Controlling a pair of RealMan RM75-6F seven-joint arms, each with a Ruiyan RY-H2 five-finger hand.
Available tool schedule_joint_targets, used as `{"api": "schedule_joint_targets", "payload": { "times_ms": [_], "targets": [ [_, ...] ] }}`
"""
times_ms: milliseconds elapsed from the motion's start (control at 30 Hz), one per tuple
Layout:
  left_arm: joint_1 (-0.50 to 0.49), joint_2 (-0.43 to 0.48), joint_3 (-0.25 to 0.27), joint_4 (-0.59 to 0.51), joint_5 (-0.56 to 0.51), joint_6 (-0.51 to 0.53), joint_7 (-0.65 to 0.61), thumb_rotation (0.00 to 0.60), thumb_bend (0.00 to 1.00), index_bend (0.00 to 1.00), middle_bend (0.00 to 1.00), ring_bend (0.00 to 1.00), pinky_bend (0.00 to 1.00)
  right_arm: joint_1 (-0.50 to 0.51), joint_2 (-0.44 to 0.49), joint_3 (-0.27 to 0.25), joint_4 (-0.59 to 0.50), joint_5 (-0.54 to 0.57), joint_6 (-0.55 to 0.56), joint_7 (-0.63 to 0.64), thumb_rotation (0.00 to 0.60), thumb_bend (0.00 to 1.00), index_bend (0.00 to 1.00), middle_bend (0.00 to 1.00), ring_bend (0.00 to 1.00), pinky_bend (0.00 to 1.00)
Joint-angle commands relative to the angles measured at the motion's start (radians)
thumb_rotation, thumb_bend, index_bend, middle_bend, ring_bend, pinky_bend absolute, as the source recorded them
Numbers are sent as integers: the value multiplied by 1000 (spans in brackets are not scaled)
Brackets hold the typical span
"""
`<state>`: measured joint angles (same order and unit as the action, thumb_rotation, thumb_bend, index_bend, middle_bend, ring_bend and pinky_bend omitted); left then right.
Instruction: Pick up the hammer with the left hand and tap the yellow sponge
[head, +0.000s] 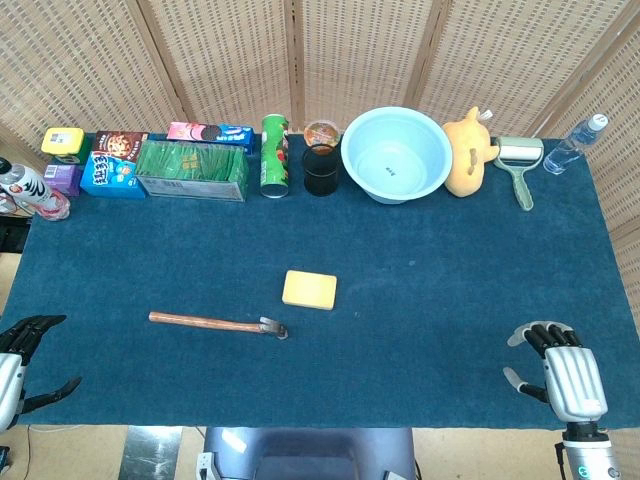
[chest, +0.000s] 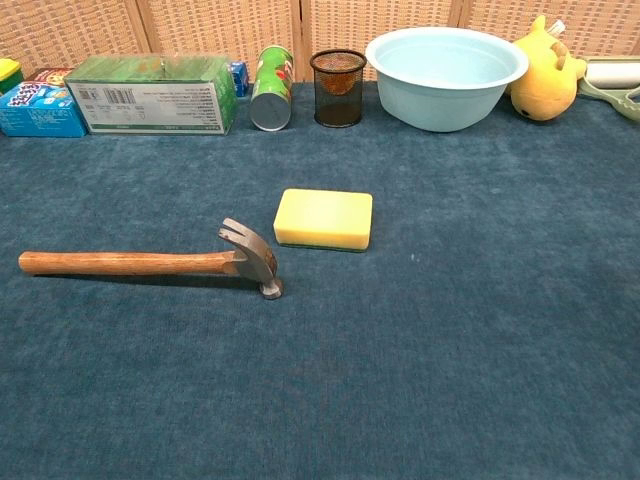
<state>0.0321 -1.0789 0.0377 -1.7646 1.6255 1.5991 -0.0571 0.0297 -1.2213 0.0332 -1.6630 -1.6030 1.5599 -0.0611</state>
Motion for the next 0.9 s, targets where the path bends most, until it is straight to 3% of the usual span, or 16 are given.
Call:
{"api": "schedule_joint_targets", "payload": {
  "times_ms": [33, 500, 800, 900],
  "targets": [
    [-5, -5, -1, 0, -3, -9, 4, 600, 163, 195, 231, 168, 209, 1, 3, 2, -2, 5, -3, -1, 600, 218, 457, 413, 331, 247],
    [-101, 9, -19, -32, 3, -149, 60, 600, 174, 195, 231, 168, 209, -13, 9, 1, 6, 11, 17, 30, 600, 219, 458, 413, 331, 247],
    [-284, 15, -76, -92, -55, -412, 211, 600, 486, 195, 231, 168, 208, -35, 5, -4, 46, 10, 48, 87, 600, 219, 457, 413, 331, 247],
    [-363, 6, -102, -103, -113, -534, 217, 600, 516, 195, 231, 168, 208, -42, 4, -5, 57, 12, 57, 101, 600, 219, 457, 413, 331, 247]
  ]
}}
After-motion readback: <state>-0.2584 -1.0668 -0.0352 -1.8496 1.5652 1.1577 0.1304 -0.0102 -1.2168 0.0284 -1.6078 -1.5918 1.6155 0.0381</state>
